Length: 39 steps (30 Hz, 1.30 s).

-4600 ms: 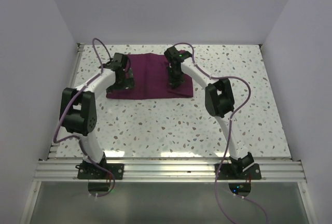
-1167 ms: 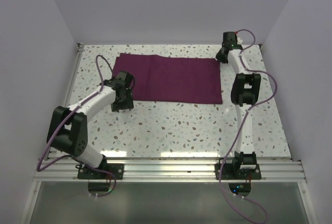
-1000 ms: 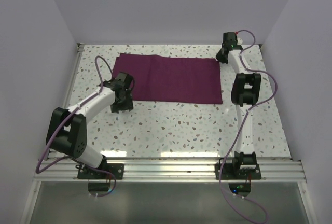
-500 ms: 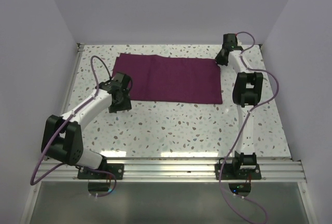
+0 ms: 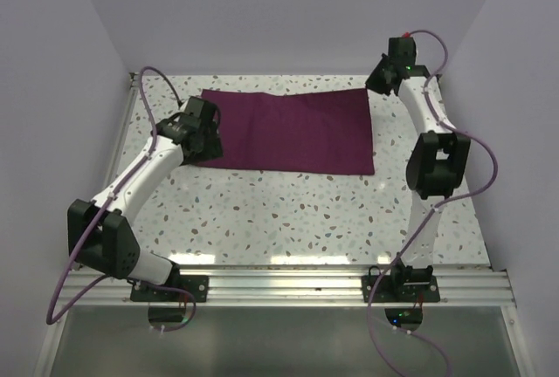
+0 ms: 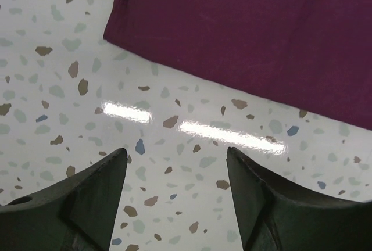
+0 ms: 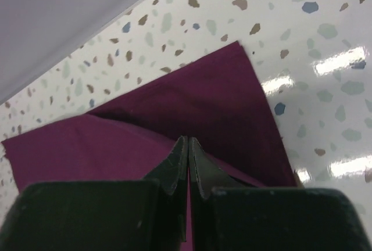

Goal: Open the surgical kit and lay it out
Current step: Open the surgical kit at the center of the board.

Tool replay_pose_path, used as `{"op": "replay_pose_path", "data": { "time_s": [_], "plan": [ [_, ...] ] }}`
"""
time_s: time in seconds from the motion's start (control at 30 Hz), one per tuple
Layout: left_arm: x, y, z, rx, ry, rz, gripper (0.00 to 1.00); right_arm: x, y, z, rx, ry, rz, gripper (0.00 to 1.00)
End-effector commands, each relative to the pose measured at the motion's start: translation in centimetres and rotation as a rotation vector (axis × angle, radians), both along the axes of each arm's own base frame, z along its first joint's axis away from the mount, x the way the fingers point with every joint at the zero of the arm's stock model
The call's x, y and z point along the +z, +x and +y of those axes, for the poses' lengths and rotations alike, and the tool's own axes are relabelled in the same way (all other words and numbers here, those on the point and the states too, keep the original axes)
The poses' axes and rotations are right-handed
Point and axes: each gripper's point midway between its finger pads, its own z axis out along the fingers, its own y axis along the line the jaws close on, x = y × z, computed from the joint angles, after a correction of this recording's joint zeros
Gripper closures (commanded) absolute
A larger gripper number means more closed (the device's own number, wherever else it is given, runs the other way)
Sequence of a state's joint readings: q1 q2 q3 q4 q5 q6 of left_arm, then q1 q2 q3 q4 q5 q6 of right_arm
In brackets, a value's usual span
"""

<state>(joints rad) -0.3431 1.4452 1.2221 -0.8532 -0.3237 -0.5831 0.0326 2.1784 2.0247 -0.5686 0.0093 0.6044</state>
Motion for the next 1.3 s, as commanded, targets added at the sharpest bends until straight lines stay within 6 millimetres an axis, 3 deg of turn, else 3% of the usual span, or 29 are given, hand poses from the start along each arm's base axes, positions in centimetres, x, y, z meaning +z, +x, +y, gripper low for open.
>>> {"op": "replay_pose_path", "data": {
  "time_s": [0.0, 0.07, 0.13, 0.17, 0.2, 0.23, 0.27, 0.33, 0.43, 0.47, 0.5, 0.53, 0.57, 0.6, 0.63, 0.7, 0.73, 0.8, 0.93, 0.97, 1.03, 1.1, 1.13, 1.17, 1.2, 1.27],
  "plan": [
    [2.5, 1.7, -0.2, -0.008, 0.018, -0.054, 0.27, 7.2, -3.0, 2.9, 0.077, 0.05, -0.12, 1.0],
    [3.2, 2.4, -0.5, -0.013, 0.009, -0.072, 0.26, 6.1, -5.2, 4.5, 0.117, 0.06, -0.078, 1.0],
    [3.8, 2.9, -0.8, -0.019, -0.003, -0.09, 0.26, 7.3, -7.4, 5.8, 0.155, 0.064, -0.087, 1.0],
    [3.8, 3.1, -1.0, -0.021, -0.006, -0.089, 0.26, 5.7, -8.6, 6.2, 0.166, 0.064, -0.053, 1.0],
    [3.7, 3.2, -1.1, -0.024, -0.012, -0.09, 0.26, 5.4, -9.5, 6.6, 0.181, 0.061, -0.044, 1.0],
    [3.8, 3.5, -1.4, -0.027, -0.019, -0.096, 0.26, 6.7, -10.8, 7.4, 0.206, 0.063, -0.066, 1.0],
    [3.6, 3.5, -1.4, -0.027, -0.022, -0.089, 0.26, 5.2, -12.2, 7.8, 0.224, 0.061, -0.03, 1.0],
    [3.8, 3.9, -1.6, -0.026, -0.027, -0.096, 0.26, 4.9, -14.4, 9.0, 0.272, 0.063, -0.008, 1.0],
    [4.2, 5.0, -1.8, -0.02, -0.019, -0.107, 0.25, 3.7, -19.8, 10.3, 0.358, 0.083, 0.065, 1.0],
    [4.5, 5.4, -1.9, -0.019, -0.018, -0.113, 0.25, 3.3, -23.0, 10.0, 0.379, 0.082, 0.103, 1.0],
    [4.9, 5.9, -2.0, -0.018, -0.018, -0.118, 0.25, 2.9, -24.9, 9.8, 0.406, 0.071, 0.124, 1.0],
    [5.6, 6.9, -2.3, -0.017, -0.02, -0.13, 0.24, 0.9, -28.4, 9.2, 0.424, 0.065, 0.208, 1.0],
    [6.0, 7.4, -2.4, -0.014, -0.019, -0.134, 0.25, 0.8, -30.3, 8.8, 0.444, 0.059, 0.221, 1.0],
    [6.4, 7.9, -2.6, -0.012, -0.023, -0.142, 0.24, 2.1, -32.6, 8.1, 0.476, 0.033, 0.178, 1.0],
    [7.3, 8.8, -2.9, -0.009, -0.025, -0.156, 0.24, 0.4, -36.4, 7.4, 0.496, 0.002, 0.294, 1.0],
    [8.7, 9.9, -3.4, 0.0, -0.043, -0.187, 0.24, 0.5, -40.0, 6.6, 0.505, -0.01, 0.293, 1.0],
    [8.4, 10.4, -3.5, 0.006, -0.041, -0.179, 0.24, -0.9, -42.5, 5.6, 0.492, -0.016, 0.372, 1.0],
    [9.2, 11.0, -3.8, 0.024, -0.062, -0.195, 0.24, -0.7, -44.6, 4.1, 0.427, -0.038, 0.34, 1.0],
    [9.4, 11.2, -4.4, 0.05, -0.098, -0.203, 0.24, -0.6, -47.7, 3.3, 0.384, -0.011, 0.392, 1.0],
    [9.5, 11.1, -4.4, 0.054, -0.101, -0.206, 0.25, -0.8, -48.3, 3.2, 0.397, -0.015, 0.422, 1.0],
    [9.3, 10.9, -4.4, 0.058, -0.102, -0.201, 0.24, -0.9, -49.1, 1.0, 0.342, -0.118, 0.488, 1.0],
    [9.1, 10.6, -4.4, 0.06, -0.1, -0.194, 0.24, -0.5, -49.2, 1.8, 0.371, -0.084, 0.468, 1.0],
    [9.1, 10.5, -4.4, 0.058, -0.097, -0.192, 0.25, -0.3, -49.2, 1.9, 0.369, -0.076, 0.475, 0.8],
    [9.0, 10.3, -4.5, 0.056, -0.095, -0.19, 0.25, -0.2, -49.2, 2.1, 0.373, -0.068, 0.487, 0.06],
    [8.7, 10.1, -4.2, 0.059, -0.089, -0.181, 0.24, -0.1, -49.1, 2.1, 0.383, -0.071, 0.492, 0.02],
    [8.5, 9.9, -4.1, 0.063, -0.084, -0.178, 0.24, 0.5, -48.4, 2.0, 0.375, -0.094, 0.5, 0.02]
  ]
}}
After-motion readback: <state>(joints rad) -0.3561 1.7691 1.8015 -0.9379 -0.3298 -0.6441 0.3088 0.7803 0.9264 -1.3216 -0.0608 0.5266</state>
